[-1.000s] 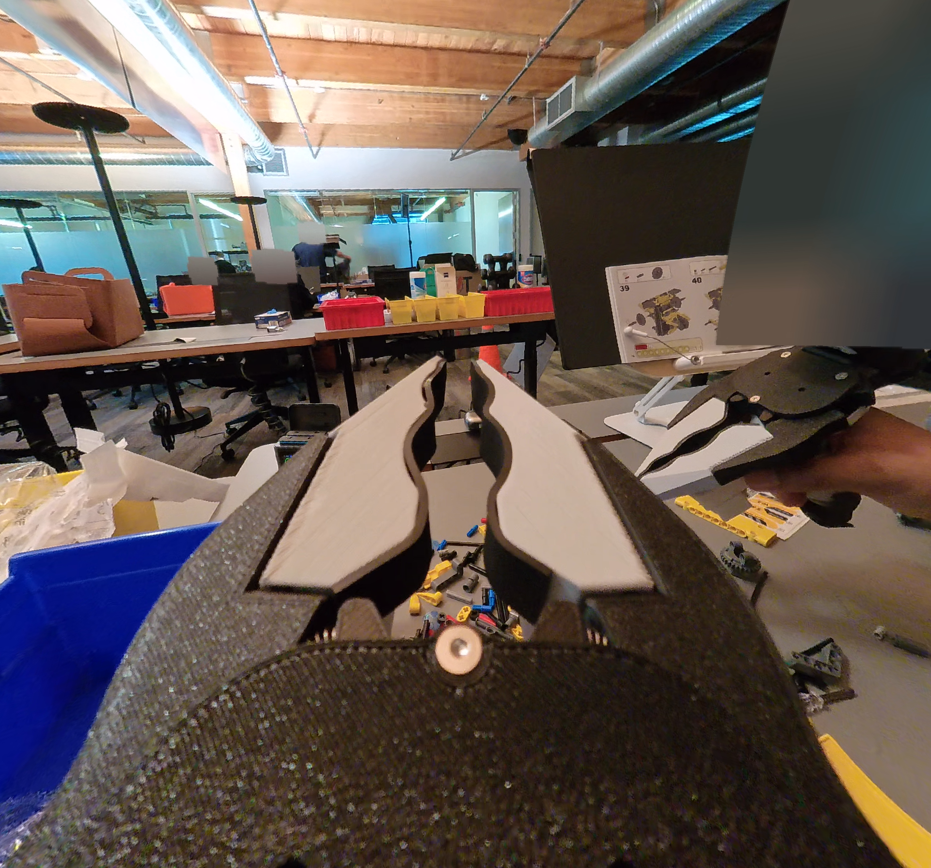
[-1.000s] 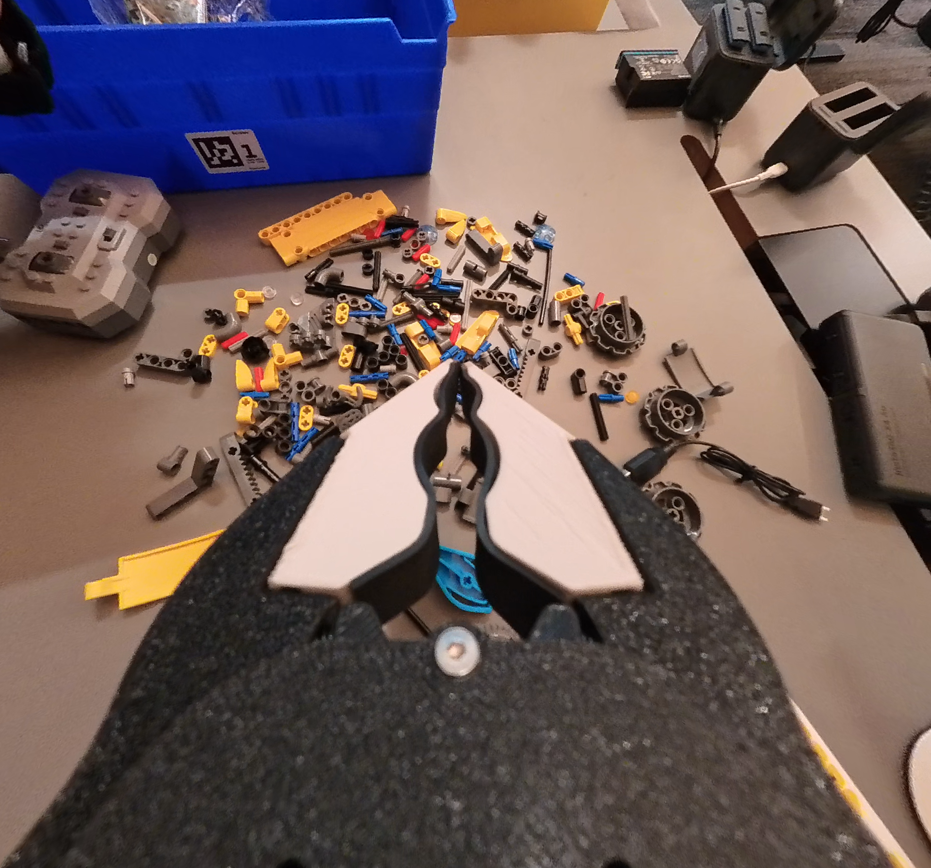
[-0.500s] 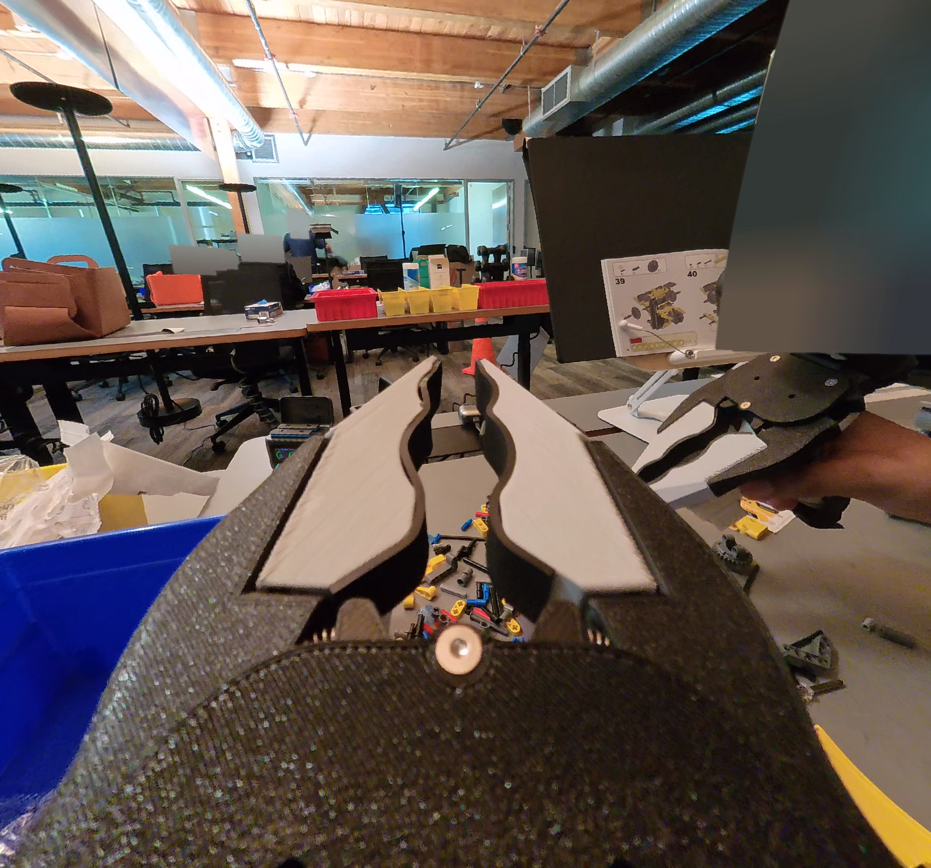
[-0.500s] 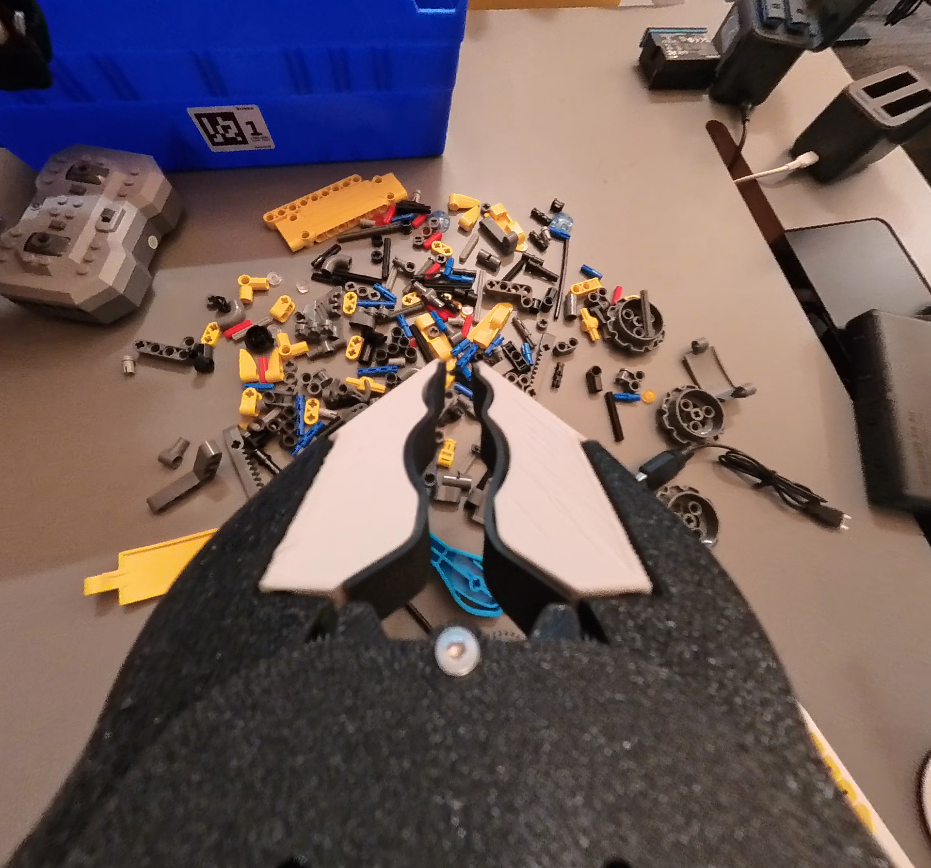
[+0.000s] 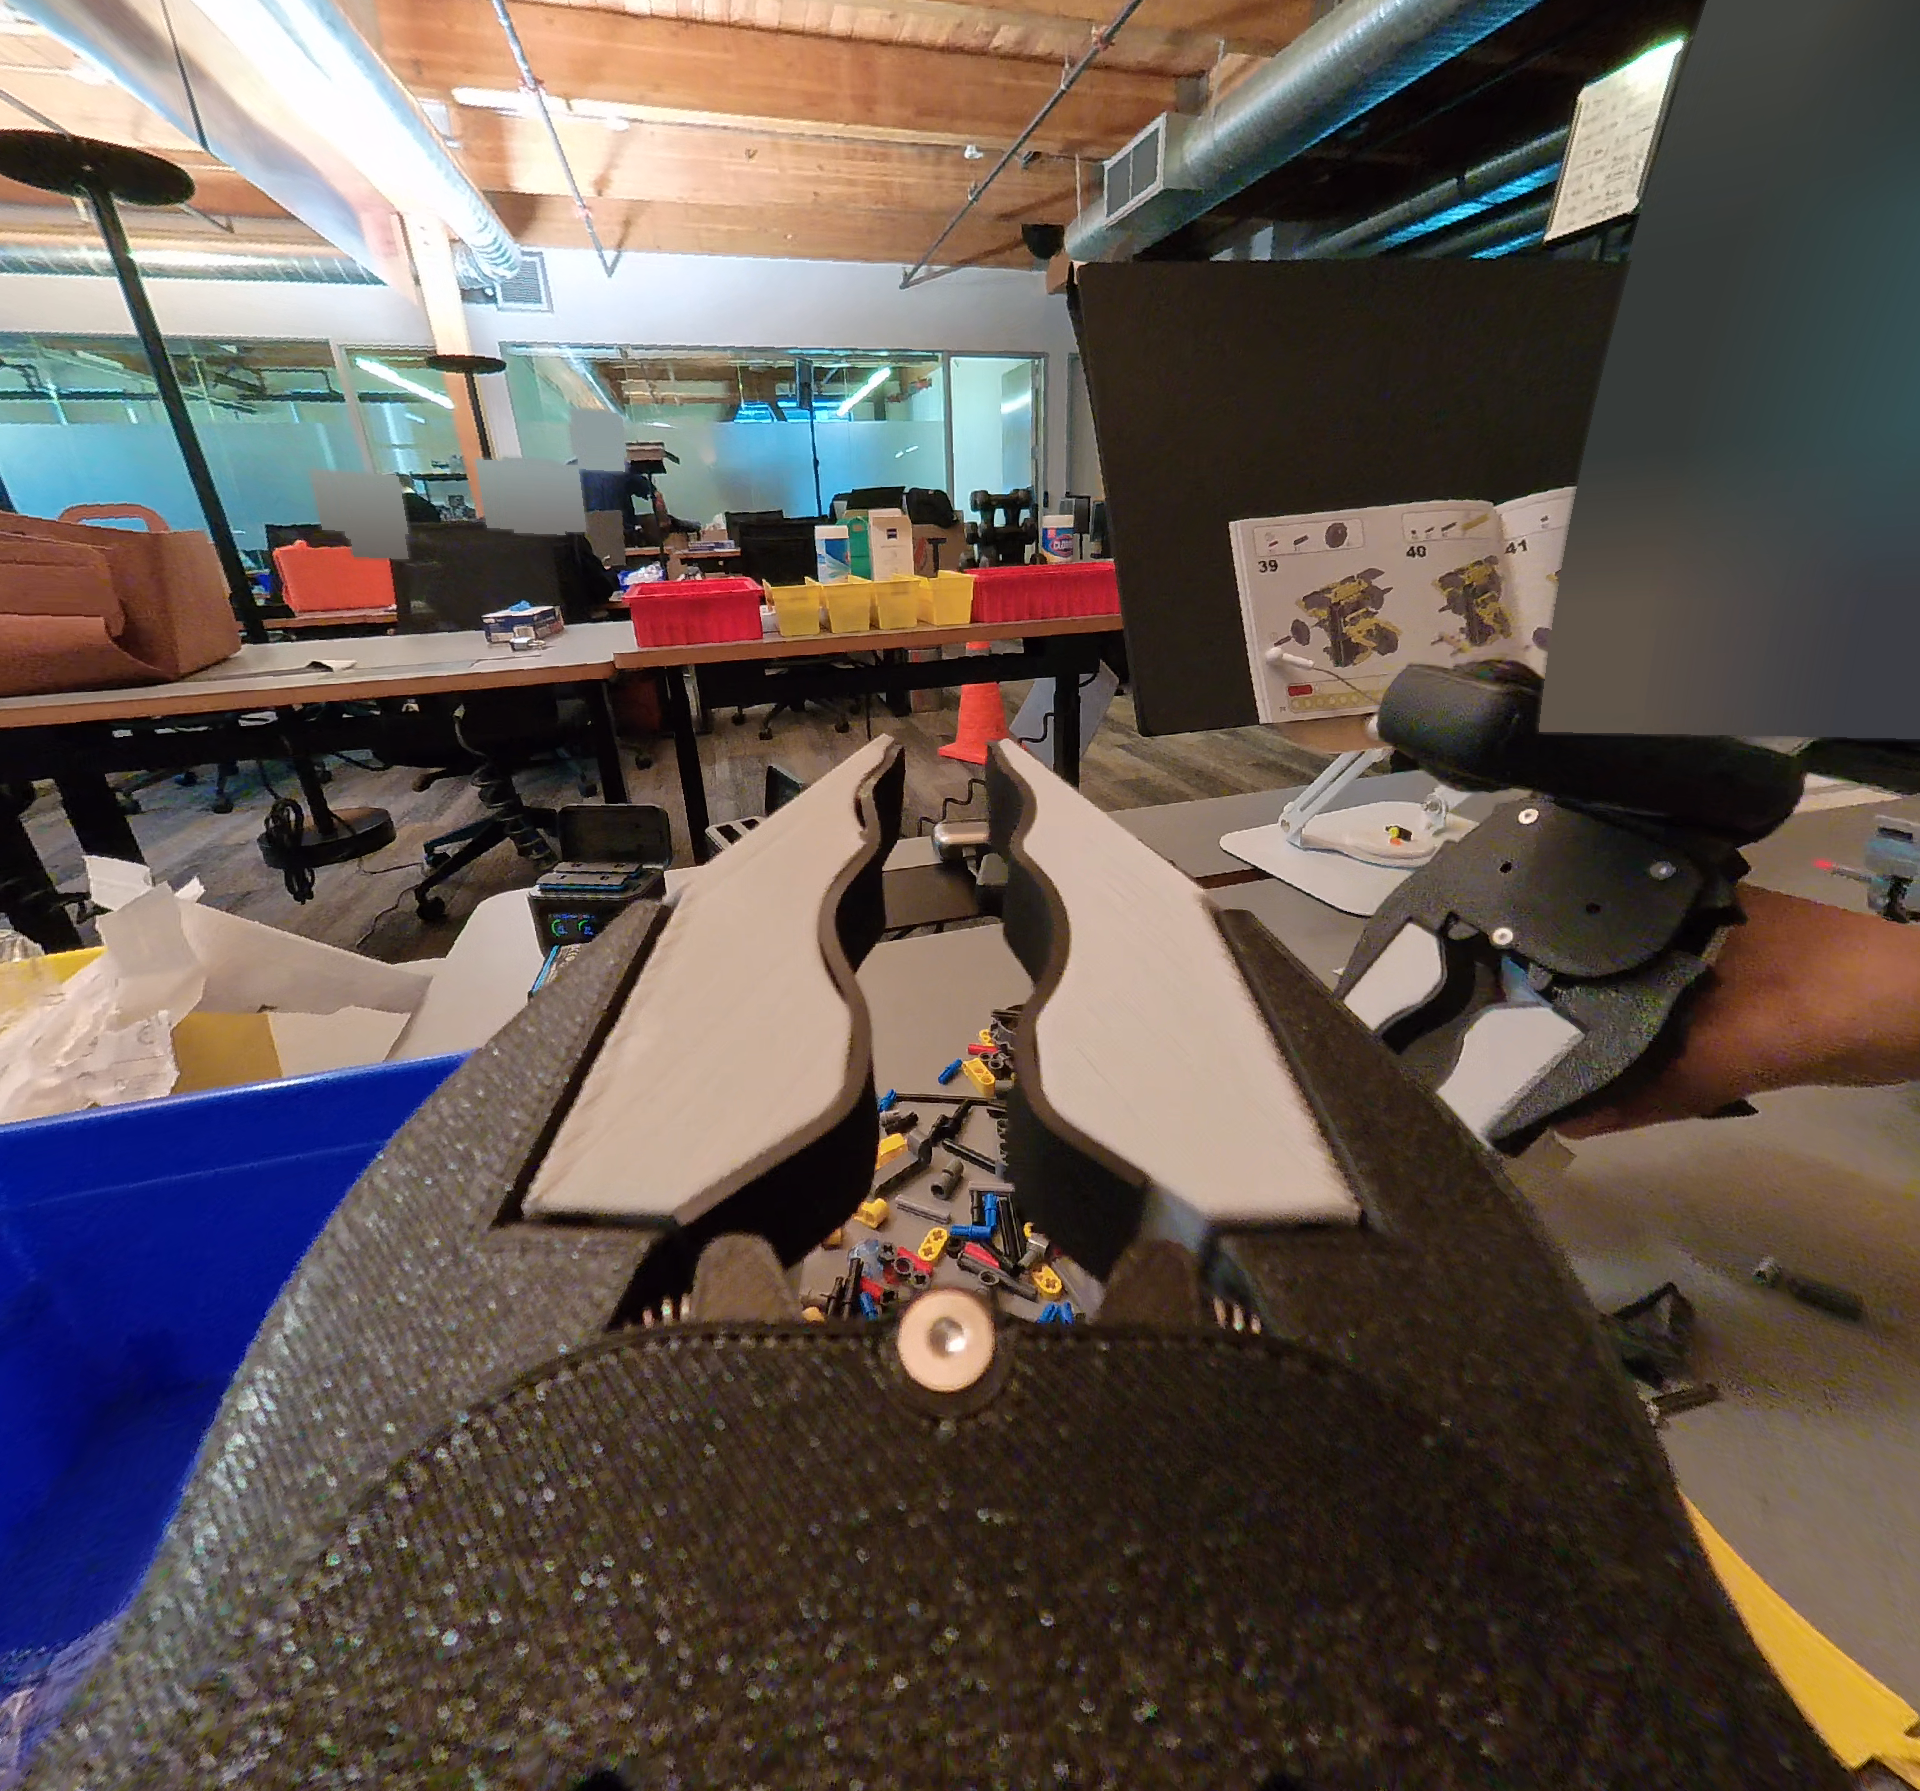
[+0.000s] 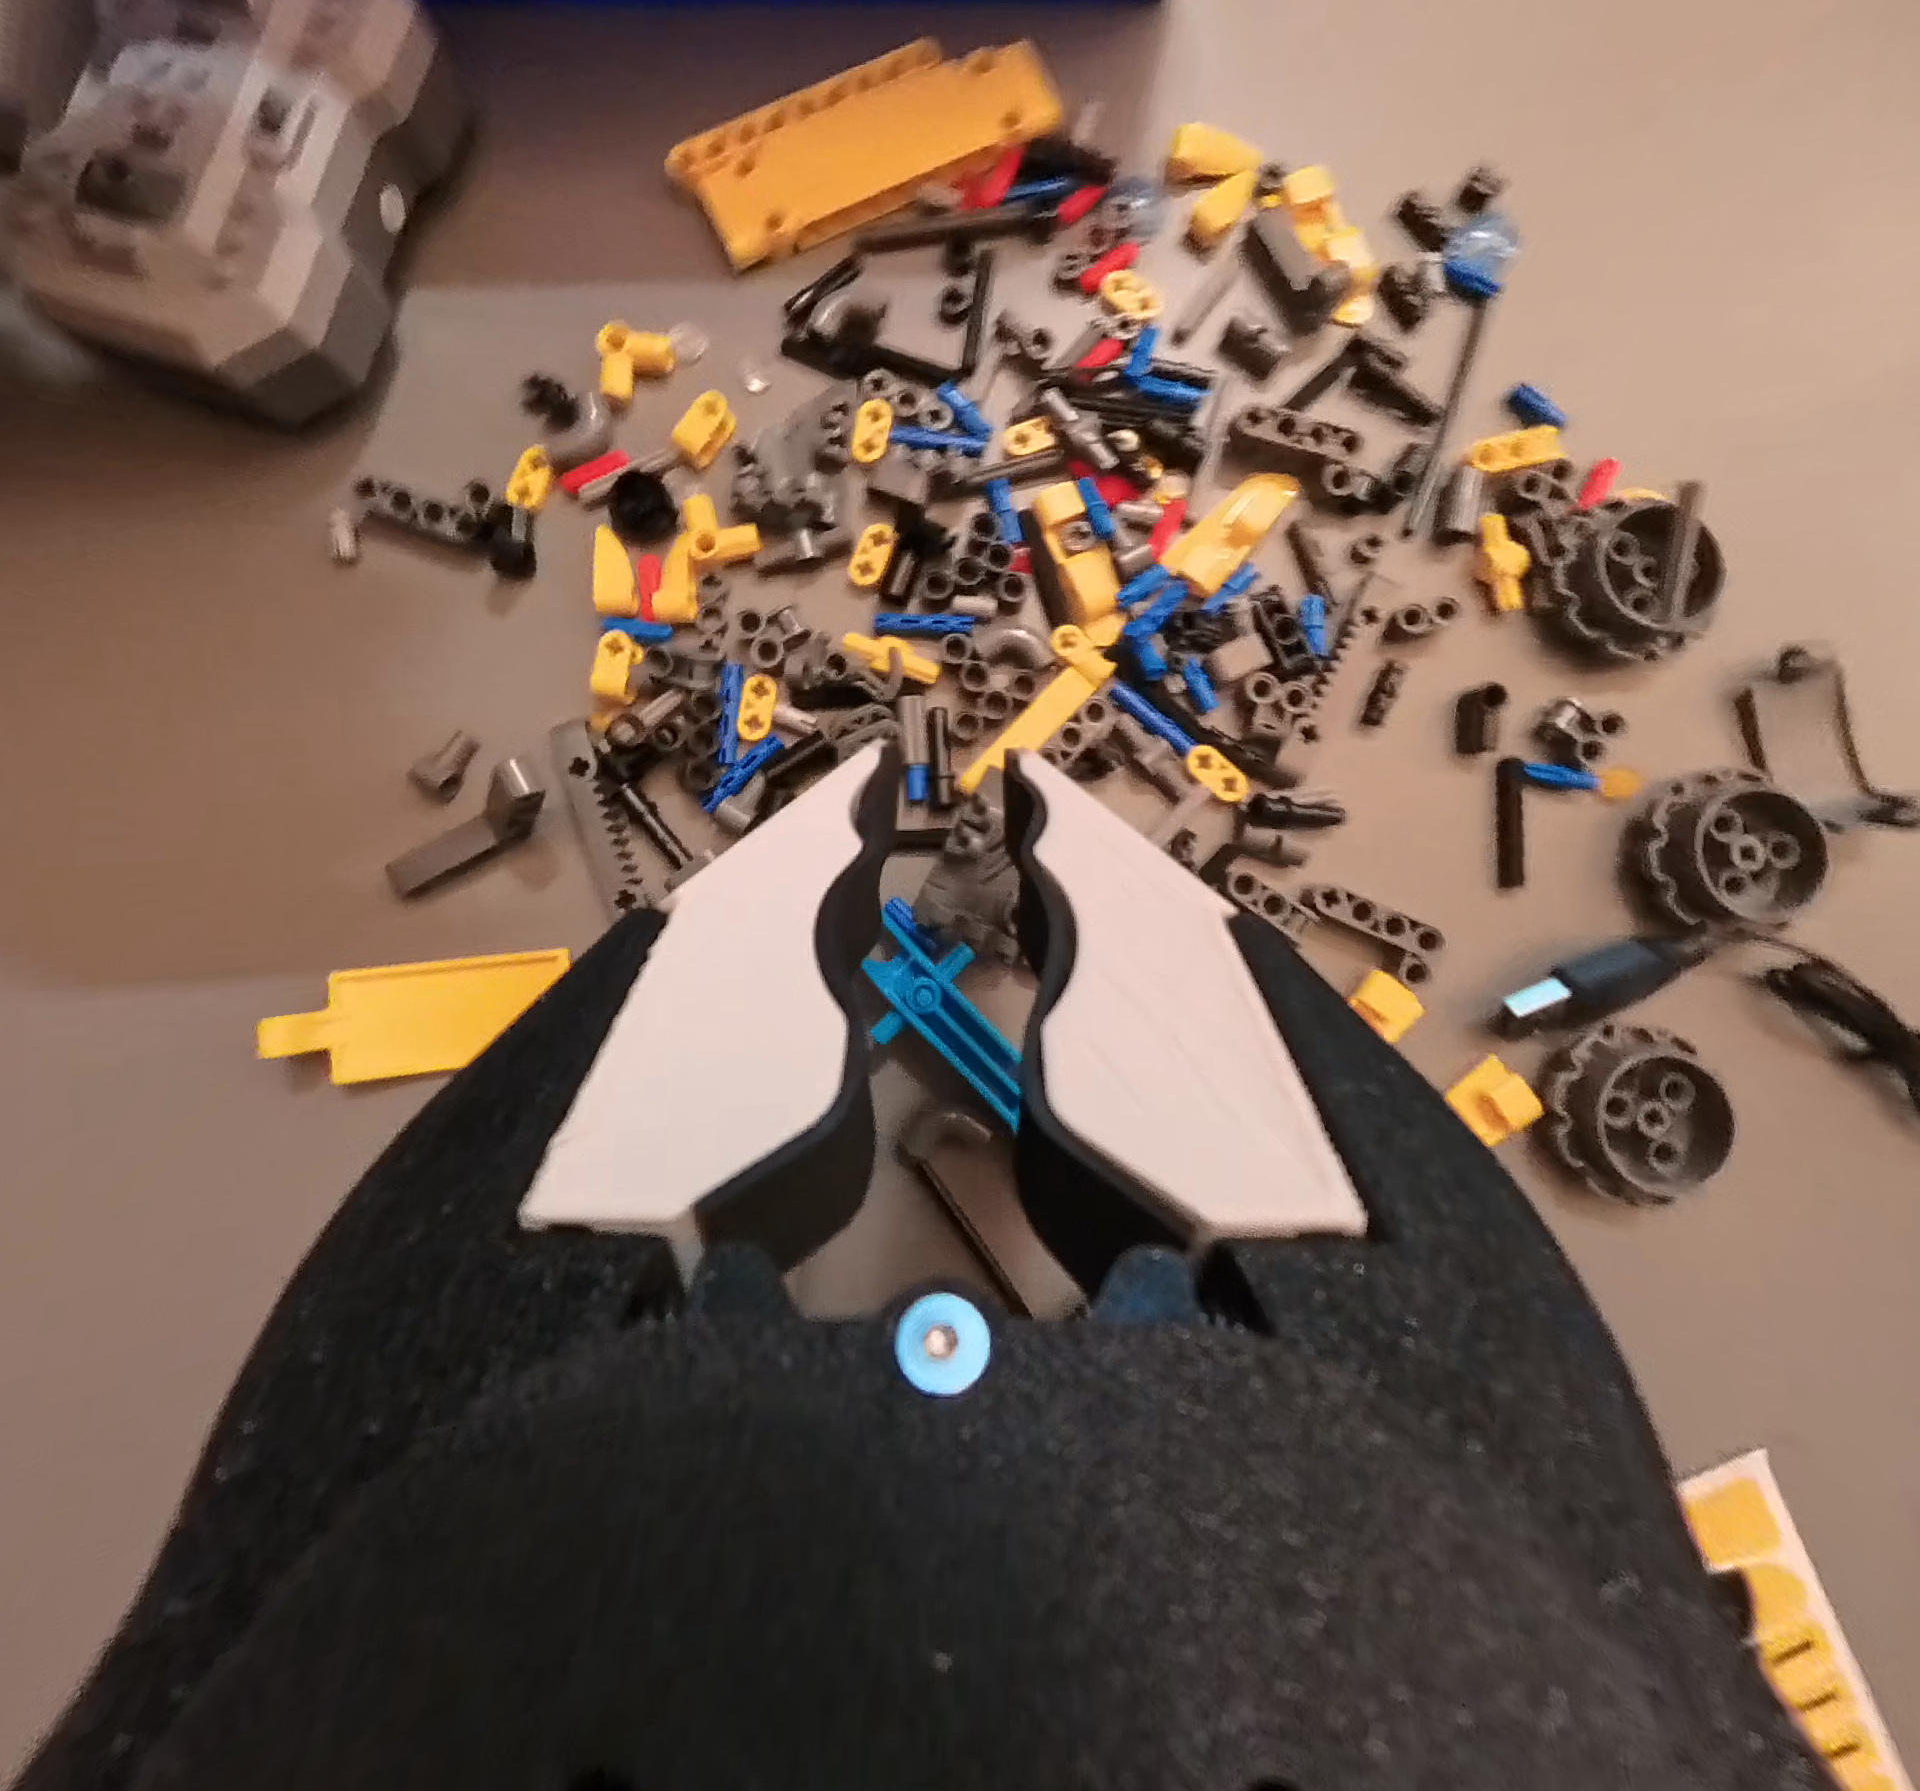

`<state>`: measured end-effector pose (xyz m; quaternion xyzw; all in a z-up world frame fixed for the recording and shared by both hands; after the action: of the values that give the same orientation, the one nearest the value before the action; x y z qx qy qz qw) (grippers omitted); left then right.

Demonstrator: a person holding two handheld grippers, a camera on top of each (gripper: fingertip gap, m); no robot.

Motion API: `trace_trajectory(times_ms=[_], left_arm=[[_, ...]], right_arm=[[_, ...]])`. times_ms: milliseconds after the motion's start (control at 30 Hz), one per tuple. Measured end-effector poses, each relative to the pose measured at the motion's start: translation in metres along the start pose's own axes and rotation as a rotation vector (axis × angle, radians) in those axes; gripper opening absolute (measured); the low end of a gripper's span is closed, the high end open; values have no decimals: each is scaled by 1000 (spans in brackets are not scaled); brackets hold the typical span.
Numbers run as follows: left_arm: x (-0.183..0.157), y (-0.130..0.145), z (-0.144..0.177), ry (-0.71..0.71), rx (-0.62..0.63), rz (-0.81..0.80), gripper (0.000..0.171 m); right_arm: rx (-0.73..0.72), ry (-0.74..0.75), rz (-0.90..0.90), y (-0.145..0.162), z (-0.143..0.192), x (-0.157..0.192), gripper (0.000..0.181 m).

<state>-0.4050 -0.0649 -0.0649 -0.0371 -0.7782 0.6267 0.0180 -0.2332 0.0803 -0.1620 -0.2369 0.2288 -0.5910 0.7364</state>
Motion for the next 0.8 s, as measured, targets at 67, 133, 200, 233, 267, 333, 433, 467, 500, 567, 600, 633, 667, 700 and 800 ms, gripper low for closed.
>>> trace_trajectory(times_ms=[67,133,200,233,267,333,433,467,500,567,600,633,667,700,800], left_arm=[[0,0,0,3,2,3,14],[0,1,-1,5,4,3,14],[-1,1,-1,5,5,2,14],[-1,1,-1,6,6,2,15],[-1,1,-1,7,7,3,15],[-1,1,-1,8,8,3,15],[-1,1,-1,17,8,5,18],[-2,1,-1,25,7,7,21],[-2,1,-1,31,5,10,22],[-2,1,-1,32,2,13,22],[-2,1,-1,31,3,12,23],[-2,1,-1,31,4,12,23],[-2,1,-1,34,4,14,24],[-2,1,-1,39,3,18,26],[-2,2,-1,45,3,25,27]], right_arm=[[24,12,25,0,-3,2,19],[40,9,39,1,-7,5,19],[45,0,45,0,-9,7,19],[47,-2,47,0,-10,7,19],[47,-3,48,0,-11,8,18],[51,-9,52,0,-13,10,18],[61,-19,59,0,-17,13,18],[66,-24,62,0,-18,13,18],[70,-25,64,0,-19,14,18],[76,-27,68,1,-21,15,18],[78,-29,68,1,-22,15,18],[80,-31,68,1,-23,16,18],[83,-33,68,1,-24,16,18],[87,-33,68,2,-24,16,16],[93,-22,73,1,-24,16,15]])
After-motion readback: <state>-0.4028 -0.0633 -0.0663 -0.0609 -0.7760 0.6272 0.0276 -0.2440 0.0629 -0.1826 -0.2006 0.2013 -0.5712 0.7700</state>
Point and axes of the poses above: each gripper's, where its closed fingertips meet, z back along the fingers, y out of its underside, x = y × z across the jaws, the point moved 9 cm from there along z, back along the fingers, and after that the axes turned 3 degrees about z, right-handed, at the moved point
